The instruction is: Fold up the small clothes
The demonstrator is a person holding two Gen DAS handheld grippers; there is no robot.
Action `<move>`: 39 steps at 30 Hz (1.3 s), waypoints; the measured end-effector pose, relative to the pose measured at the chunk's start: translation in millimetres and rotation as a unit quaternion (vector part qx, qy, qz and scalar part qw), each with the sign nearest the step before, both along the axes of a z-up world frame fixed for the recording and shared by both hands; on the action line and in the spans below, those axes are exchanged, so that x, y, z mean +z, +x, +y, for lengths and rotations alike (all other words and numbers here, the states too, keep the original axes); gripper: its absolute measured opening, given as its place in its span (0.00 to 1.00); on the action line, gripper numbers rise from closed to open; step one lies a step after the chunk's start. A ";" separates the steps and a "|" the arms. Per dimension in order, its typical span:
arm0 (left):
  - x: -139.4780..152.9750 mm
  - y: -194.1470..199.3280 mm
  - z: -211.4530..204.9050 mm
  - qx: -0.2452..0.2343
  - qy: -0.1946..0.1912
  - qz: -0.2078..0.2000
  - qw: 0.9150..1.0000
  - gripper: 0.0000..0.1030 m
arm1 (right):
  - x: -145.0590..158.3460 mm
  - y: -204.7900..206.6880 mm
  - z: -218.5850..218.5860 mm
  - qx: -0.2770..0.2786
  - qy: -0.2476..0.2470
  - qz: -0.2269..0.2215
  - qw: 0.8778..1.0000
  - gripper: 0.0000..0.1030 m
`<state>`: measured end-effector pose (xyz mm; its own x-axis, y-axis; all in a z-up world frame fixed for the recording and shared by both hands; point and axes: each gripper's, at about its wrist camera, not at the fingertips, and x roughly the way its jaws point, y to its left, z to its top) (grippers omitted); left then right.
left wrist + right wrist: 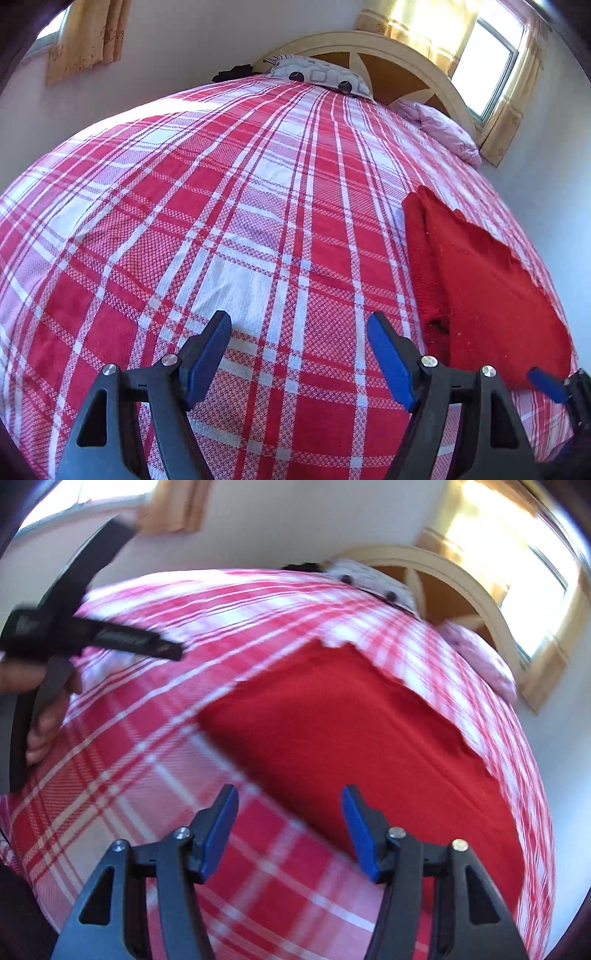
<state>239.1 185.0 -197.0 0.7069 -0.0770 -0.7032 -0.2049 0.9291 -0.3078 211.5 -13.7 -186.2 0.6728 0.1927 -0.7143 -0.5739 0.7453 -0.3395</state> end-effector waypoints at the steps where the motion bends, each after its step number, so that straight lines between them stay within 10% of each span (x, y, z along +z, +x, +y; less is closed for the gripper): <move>1: 0.9 -1.8 1.2 -0.001 -0.007 -0.005 1.000 0.74 | -2.8 -1.2 6.0 0.005 -0.009 -0.007 1.000 0.57; 10: 1.8 -0.4 10.0 -0.016 -0.055 -0.010 0.998 0.74 | -21.2 9.7 46.7 0.021 -0.070 -0.072 0.995 0.54; 18: 23.9 41.4 17.4 -0.082 -0.124 -0.009 0.989 0.74 | -30.4 15.7 60.1 0.000 -0.089 -0.096 0.991 0.15; 27: 14.4 134.5 -21.2 -0.179 -0.183 0.048 0.965 0.74 | -32.2 17.2 56.9 -0.001 -0.073 -0.092 0.993 0.12; 39: 10.6 186.8 -64.2 -0.217 -0.140 0.070 0.964 0.74 | -37.5 13.8 62.0 0.001 -0.077 -0.098 0.992 0.12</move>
<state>425.9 120.8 -186.5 0.4654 -0.5451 -0.6973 0.1265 0.8207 -0.5572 225.3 48.3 -223.7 0.8018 0.0922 -0.5905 -0.4863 0.6749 -0.5549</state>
